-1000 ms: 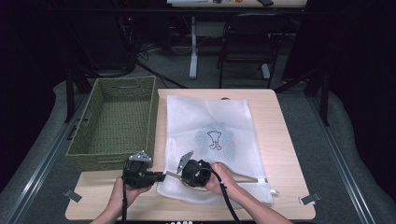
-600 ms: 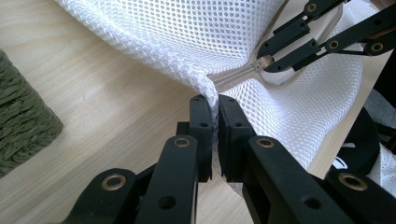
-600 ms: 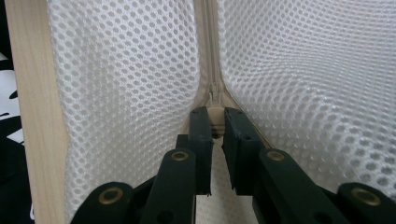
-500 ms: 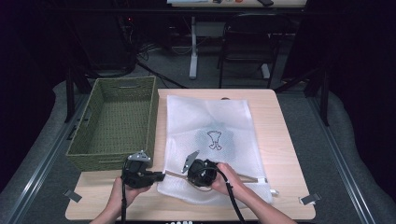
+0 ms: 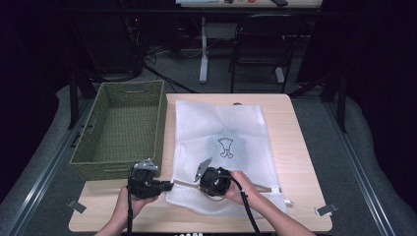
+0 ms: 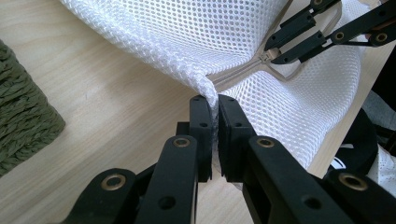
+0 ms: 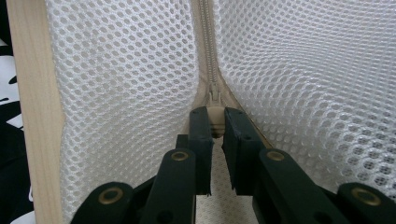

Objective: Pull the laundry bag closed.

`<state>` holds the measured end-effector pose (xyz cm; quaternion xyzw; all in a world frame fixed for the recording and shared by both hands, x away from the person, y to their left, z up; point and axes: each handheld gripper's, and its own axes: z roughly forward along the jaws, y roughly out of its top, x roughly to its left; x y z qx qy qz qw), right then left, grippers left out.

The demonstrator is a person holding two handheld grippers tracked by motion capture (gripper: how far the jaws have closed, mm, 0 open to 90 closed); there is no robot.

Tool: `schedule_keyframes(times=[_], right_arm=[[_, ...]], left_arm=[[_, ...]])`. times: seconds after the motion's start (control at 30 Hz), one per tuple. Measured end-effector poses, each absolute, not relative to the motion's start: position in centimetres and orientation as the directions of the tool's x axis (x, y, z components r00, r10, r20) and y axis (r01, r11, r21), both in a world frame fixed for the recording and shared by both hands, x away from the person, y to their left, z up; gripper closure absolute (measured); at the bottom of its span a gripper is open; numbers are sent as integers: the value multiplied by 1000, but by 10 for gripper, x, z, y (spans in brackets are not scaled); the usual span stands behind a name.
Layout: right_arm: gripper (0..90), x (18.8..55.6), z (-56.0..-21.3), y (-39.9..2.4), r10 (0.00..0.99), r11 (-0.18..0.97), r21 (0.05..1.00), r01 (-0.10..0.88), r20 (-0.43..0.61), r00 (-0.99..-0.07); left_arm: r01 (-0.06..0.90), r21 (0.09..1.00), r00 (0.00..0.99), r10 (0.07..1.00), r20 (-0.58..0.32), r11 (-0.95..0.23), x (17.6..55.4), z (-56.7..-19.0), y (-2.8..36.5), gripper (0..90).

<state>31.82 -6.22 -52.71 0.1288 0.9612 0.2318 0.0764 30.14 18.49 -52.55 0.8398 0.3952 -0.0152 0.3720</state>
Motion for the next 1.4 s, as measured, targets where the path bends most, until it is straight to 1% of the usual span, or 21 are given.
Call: schedule_keyframes(times=[0.47,0.63,1.0,1.07,1.4], right_arm=[[819,319,-525,-65,272,866,456,203,-89,-958],[819,319,-525,-71,288,862,456,221,-82,-954],[819,318,-525,-79,287,868,446,217,-94,-953],[819,318,-525,-82,300,863,448,232,-86,-950],[819,317,-526,-92,308,863,446,238,-89,-947]], left_arm=[[674,613,689,650,-321,-412,301,-525,186,857],[675,612,689,649,-322,-413,301,-525,186,856],[675,613,688,649,-324,-411,301,-525,186,857],[675,613,688,651,-322,-411,301,-525,186,857],[674,612,691,647,-323,-414,300,-525,185,856]])
